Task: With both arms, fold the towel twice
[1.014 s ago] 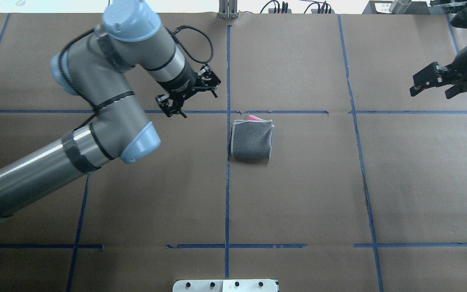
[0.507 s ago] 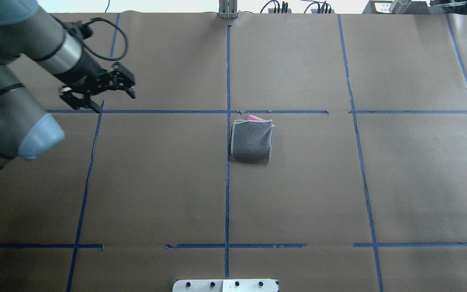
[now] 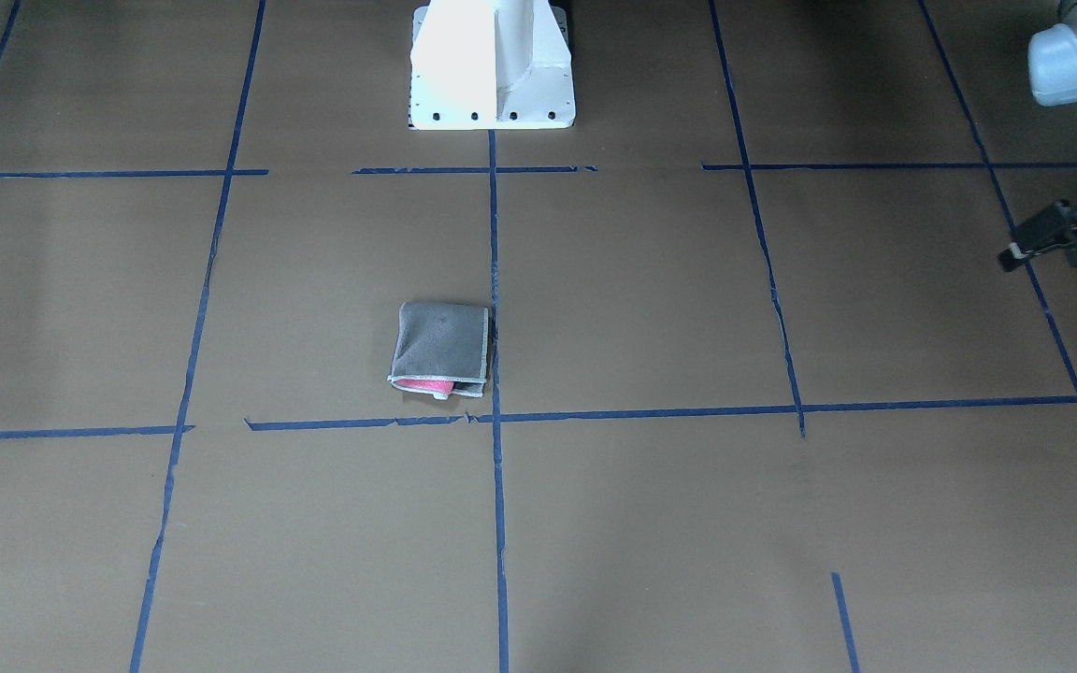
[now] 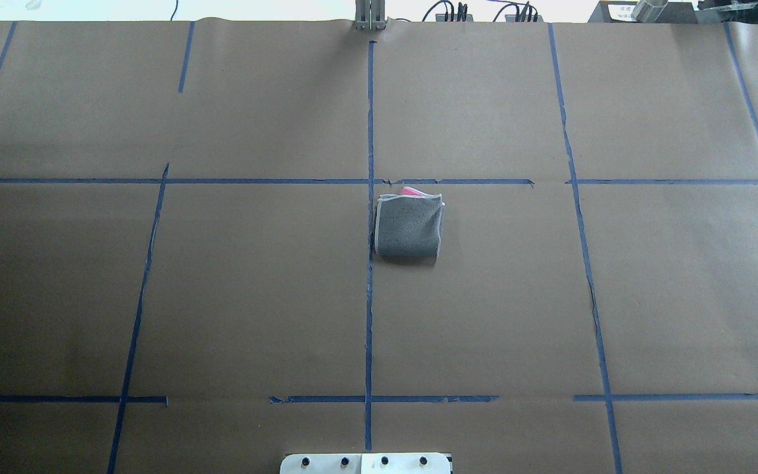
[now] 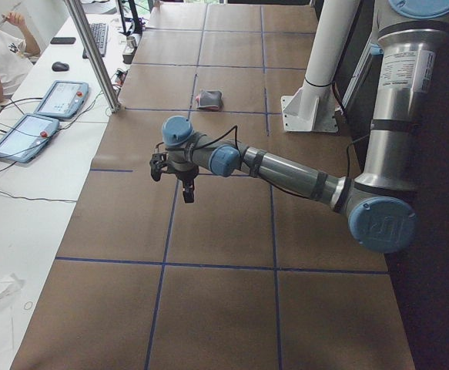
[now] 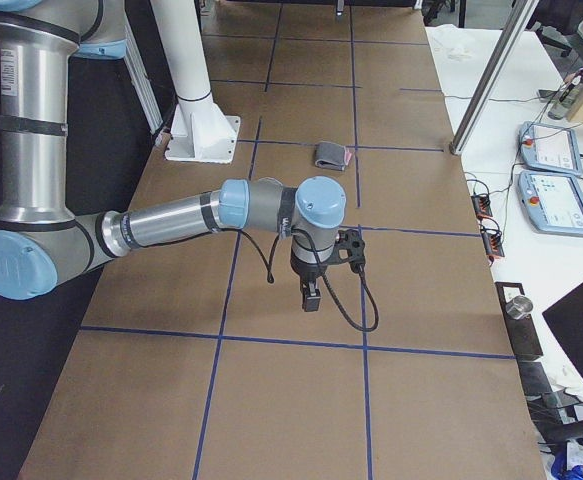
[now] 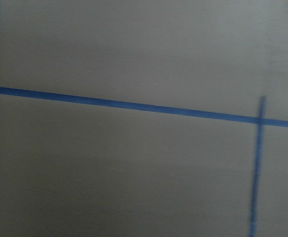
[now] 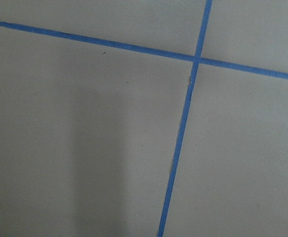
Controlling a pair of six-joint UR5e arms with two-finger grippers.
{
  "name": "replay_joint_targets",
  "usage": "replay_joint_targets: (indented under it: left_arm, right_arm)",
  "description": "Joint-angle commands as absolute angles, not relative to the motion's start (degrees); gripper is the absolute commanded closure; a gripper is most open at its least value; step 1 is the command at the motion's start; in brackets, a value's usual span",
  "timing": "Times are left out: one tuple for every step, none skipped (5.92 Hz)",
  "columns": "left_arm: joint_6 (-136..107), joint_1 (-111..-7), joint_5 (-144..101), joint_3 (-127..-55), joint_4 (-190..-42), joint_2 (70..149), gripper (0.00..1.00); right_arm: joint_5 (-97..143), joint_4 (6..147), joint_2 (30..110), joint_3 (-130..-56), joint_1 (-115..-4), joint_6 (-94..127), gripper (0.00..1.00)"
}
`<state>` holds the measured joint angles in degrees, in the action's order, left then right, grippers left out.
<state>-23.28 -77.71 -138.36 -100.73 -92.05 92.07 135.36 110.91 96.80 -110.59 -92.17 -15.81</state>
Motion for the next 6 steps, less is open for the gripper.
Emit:
replay_joint_targets:
  left_arm:
    - [-1.68,-88.46,-138.34,-92.68,-86.51,91.14,0.00]
    - [2.59,-90.51,-138.34,-91.59,-84.57,91.06,0.00]
    - [6.73,-91.92,-138.25,-88.62,-83.16,89.40,0.00]
    - [7.55,-92.02,-138.25,-88.16,-83.23,88.95,0.00]
    - [7.73,-92.11,-137.56,-88.15,-83.49,88.08,0.00]
    - [7.65,-92.11,-137.55,-88.59,-83.41,88.07,0.00]
  right_arm:
    - [135.79,109.70,97.13,-108.90,-92.46,-16.44,0.00]
    - [135.79,101.51,97.82,-105.24,-92.55,-14.96,0.00]
    - [136.14,95.25,97.74,-100.51,-92.55,-12.68,0.00]
    - [136.40,93.71,97.56,-100.29,-92.55,-9.35,0.00]
    - [137.62,93.78,97.65,-99.67,-92.55,-8.71,0.00]
    - [139.29,93.78,97.56,-99.67,-92.55,-6.61,0.00]
